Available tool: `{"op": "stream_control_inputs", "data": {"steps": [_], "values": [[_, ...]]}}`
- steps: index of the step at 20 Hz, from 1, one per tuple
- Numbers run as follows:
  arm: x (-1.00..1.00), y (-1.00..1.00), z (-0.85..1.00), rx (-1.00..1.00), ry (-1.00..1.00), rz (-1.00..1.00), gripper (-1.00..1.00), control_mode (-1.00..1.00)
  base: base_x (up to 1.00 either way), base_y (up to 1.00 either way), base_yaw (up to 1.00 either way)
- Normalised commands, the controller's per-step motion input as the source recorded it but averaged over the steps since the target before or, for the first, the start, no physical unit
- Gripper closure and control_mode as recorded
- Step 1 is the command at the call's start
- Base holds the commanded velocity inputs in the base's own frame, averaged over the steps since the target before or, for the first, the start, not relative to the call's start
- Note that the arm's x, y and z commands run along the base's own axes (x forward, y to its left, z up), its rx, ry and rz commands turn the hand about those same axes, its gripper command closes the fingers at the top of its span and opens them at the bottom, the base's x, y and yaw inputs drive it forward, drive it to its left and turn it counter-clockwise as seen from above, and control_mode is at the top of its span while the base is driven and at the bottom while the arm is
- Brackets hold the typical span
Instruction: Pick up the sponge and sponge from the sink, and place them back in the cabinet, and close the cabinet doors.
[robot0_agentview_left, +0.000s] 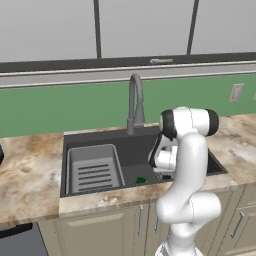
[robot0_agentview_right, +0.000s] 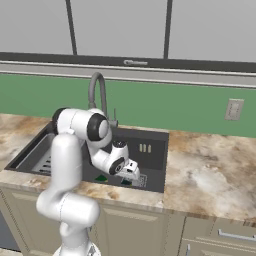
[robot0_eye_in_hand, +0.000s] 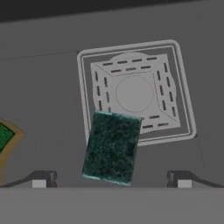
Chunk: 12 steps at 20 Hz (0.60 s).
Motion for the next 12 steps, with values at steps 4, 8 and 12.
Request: {"op": "stream_control_inputs", "data": {"steps": [4,8,12], "values": [[0.00,0.00,-0.22,0.00,0.00,0.00,-1.00,-1.00,0.00,0.00,0.00],[0.00,0.00,-0.18,0.00,0.00,0.00,-1.00,-1.00,0.00,0.00,0.00],[0.00,0.00,-0.16,0.00,0.01,0.00,-1.00,-1.00,0.00,0.00,0.00]]}}
